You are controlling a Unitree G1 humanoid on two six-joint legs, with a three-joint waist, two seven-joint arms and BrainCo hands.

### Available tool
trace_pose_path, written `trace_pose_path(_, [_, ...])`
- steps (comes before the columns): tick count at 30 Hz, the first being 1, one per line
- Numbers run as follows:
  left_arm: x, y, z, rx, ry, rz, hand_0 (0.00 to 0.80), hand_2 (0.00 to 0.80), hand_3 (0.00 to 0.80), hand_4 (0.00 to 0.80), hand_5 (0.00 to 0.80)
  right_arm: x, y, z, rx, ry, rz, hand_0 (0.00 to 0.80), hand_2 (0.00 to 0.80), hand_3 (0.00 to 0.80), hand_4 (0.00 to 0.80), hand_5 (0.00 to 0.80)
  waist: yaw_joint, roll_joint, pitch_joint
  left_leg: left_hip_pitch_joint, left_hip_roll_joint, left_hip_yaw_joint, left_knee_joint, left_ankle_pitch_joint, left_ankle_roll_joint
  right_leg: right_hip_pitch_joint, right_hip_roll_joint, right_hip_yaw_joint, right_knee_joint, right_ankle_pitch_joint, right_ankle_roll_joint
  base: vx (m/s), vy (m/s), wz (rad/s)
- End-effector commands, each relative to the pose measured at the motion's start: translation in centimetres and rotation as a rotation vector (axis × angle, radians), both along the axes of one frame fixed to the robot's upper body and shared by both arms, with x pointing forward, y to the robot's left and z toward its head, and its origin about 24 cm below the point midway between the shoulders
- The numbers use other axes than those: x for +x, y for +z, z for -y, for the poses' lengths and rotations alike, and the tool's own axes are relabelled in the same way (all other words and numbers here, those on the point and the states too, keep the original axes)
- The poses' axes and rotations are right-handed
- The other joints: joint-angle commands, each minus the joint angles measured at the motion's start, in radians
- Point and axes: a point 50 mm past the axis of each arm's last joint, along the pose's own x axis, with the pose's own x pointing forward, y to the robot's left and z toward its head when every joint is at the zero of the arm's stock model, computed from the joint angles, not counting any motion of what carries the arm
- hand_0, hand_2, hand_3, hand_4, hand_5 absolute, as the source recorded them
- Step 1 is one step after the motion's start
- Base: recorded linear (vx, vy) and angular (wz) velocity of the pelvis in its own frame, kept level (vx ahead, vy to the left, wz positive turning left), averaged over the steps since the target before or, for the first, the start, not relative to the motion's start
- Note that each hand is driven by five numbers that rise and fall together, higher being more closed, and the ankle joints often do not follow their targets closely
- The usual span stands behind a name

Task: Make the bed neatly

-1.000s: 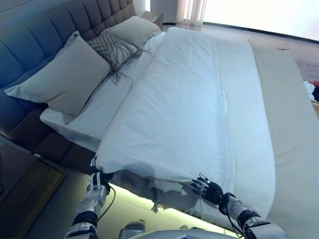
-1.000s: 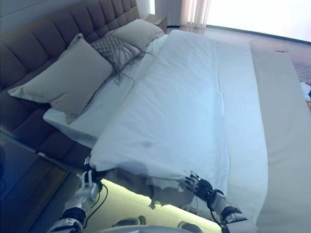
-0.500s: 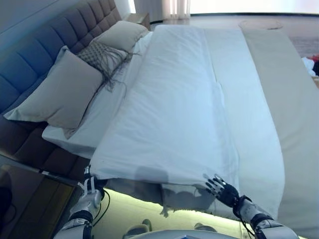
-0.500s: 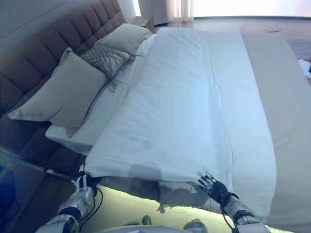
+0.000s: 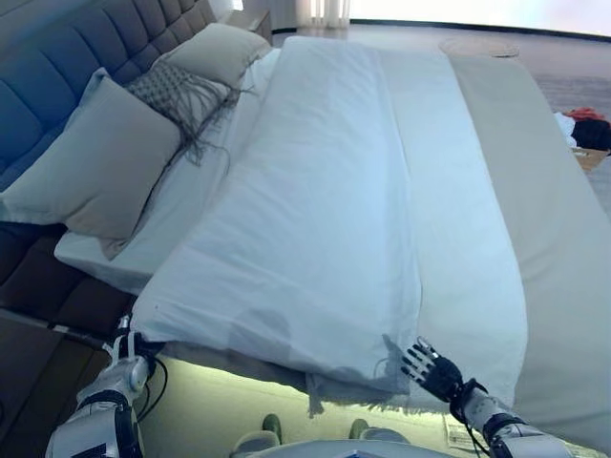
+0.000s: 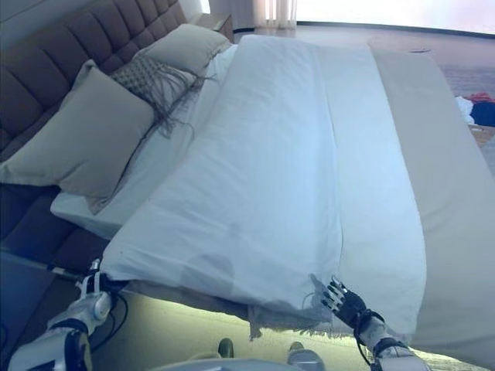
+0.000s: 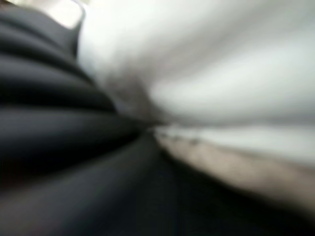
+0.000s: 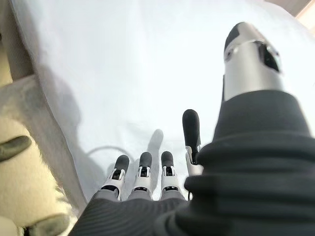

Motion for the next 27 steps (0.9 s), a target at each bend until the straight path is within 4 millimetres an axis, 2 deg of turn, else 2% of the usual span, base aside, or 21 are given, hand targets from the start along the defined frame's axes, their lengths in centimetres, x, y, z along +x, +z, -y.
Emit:
trace_pose_path(1, [-3.0, 7.1, -10.4, 0.329, 0.296, 0.115, 0.800, 0.800, 0.800, 0.800, 0.800, -0.1, 0.7, 2.0, -0.009, -0.101, 0.041, 0.000, 0.000, 0.000, 0.000, 0.000, 0.093, -0.017, -0.037, -0.041, -0.078, 0.111, 0.100, -0.057, 0.018, -0.013, -0.025, 0.017, 0.082, -0.047, 0.017, -0.106, 0.169, 0.27])
trace_pose_path(4, [-4.0, 5.4, -9.4, 0.292, 0.303, 0.098, 0.800, 0.800, 0.800, 0.800, 0.800, 0.6, 1.0, 2.1, -0.012, -0.100, 0.037, 0.000, 0.000, 0.000, 0.000, 0.000, 0.113, -0.020, -0.026, -0.044, -0.071, -0.005, 0.133, -0.079, 0.016, -0.019, -0.054, 0.059, 0.096, -0.043, 0.017, -0.028, 0.175, -0.01])
trace_pose_path(5, [-4.1, 5.0, -9.2, 0.284, 0.293, 0.099, 0.800, 0.800, 0.800, 0.800, 0.800, 0.7, 1.0, 1.9, -0.007, -0.104, 0.038, 0.000, 0.000, 0.000, 0.000, 0.000, 0.114, -0.016, -0.027, -0.045, -0.072, -0.013, 0.126, -0.072, 0.020, -0.025, -0.056, 0.061, 0.100, -0.039, 0.017, -0.020, 0.147, -0.37])
trace_pose_path(11, [-3.9, 1.9, -5.6, 0.241, 0.196, 0.102, 0.800, 0.800, 0.800, 0.800, 0.800, 0.1, 0.4, 1.3, 0.010, -0.118, 0.020, 0.000, 0.000, 0.000, 0.000, 0.000, 0.112, -0.002, -0.019, -0.029, -0.079, -0.009, 0.141, -0.109, 0.041, -0.047, -0.076, 0.061, 0.153, -0.068, 0.015, -0.024, 0.125, -0.05])
trace_pose_path(16, [-3.7, 0.0, -2.6, 0.203, 0.143, 0.138, 0.800, 0.800, 0.800, 0.800, 0.800, 0.9, 0.6, 0.8, 0.006, -0.094, 0.051, 0.000, 0.000, 0.000, 0.000, 0.000, 0.114, 0.001, 0.021, -0.045, -0.095, -0.021, 0.215, -0.147, 0.060, -0.075, -0.090, 0.074, 0.229, -0.100, 0.001, -0.065, 0.120, 0.04])
trace_pose_path(22, [-0.8, 0.8, -1.4, 0.152, 0.164, 0.191, 0.800, 0.800, 0.800, 0.800, 0.800, 5.1, 3.0, 0.8, -0.021, -0.088, 0.170, 0.000, 0.000, 0.000, 0.000, 0.000, 0.111, -0.006, 0.153, -0.190, -0.087, -0.021, 0.444, -0.232, 0.075, -0.221, -0.117, 0.094, 0.459, -0.178, -0.034, -0.236, 0.065, 0.10])
trace_pose_path(27, [0.5, 1.0, -0.8, 0.122, 0.190, 0.197, 0.800, 0.800, 0.800, 0.800, 0.800, 8.0, 4.7, 0.3, -0.030, -0.067, 0.231, 0.000, 0.000, 0.000, 0.000, 0.000, 0.112, -0.016, 0.217, -0.296, -0.085, -0.027, 0.565, -0.261, 0.085, -0.322, -0.126, 0.113, 0.582, -0.206, -0.052, -0.189, 0.037, 0.15])
